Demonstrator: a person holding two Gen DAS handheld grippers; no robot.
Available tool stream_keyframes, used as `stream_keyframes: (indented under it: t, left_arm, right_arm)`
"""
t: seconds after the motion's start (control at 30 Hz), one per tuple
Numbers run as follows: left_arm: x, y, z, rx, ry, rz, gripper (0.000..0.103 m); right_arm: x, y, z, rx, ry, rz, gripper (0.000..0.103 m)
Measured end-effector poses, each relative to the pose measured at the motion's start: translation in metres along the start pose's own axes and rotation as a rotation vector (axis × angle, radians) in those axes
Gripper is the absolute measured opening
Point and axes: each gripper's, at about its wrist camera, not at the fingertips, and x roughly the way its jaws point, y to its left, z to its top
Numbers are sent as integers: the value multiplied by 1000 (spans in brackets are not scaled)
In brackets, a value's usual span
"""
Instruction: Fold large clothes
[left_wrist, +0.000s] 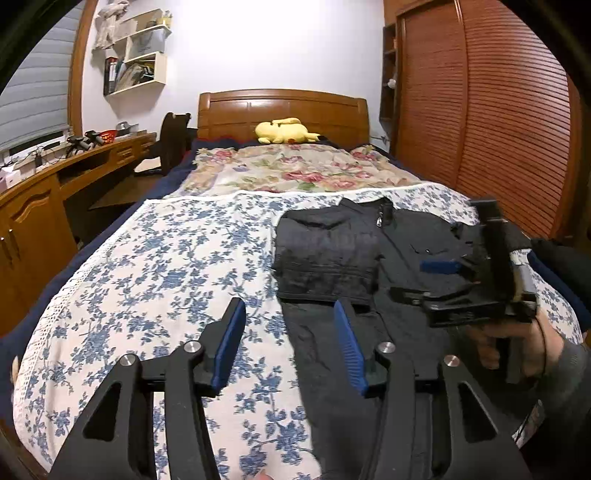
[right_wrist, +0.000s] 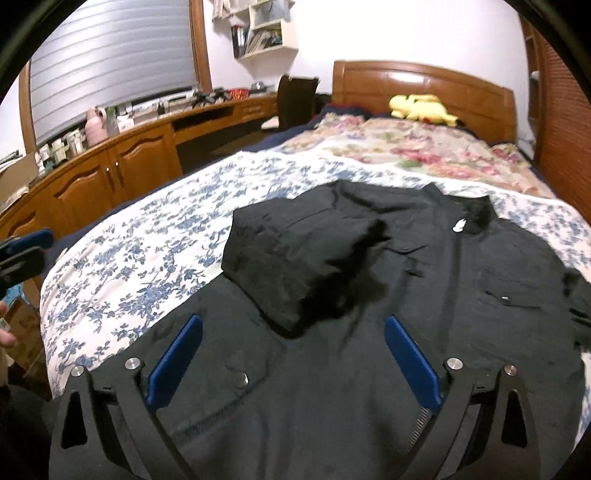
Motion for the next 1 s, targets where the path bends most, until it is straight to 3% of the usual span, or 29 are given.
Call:
stream_keyframes:
  t: [0.17,0.27,0.33,0.43,0.5,0.7,0.83,1.0]
  left_arm:
    - [-3,15,-1,-27,-12,21,52]
    - [-2,24,-3,-39,-9,37,52]
    - [0,27,-4,-47,-8,45,52]
    - [2,29,-5,-50,-6,61,52]
    - [4,30,-5,-60,-3,60,52]
    - [8,28,1,-86,-7,37,52]
    - [10,19,6,-92,-15,19,52]
    - [11,4,10,-85,-28,-5,52]
  right_arm:
    - [45,-5,15,13,89,-11,86]
    - [70,-9,19,26,151,-25,68]
    - [81,-14,20,32,180,-31,44]
    - [82,-17,23,19,180,-25,17]
    - [69,-10,26,7,153,0,8]
    - [-12,-1,39,-13,-30,63,3]
    - [-77,-12,37,15,-147,62,3]
    - [-132,-33,11,55,-199,17,3]
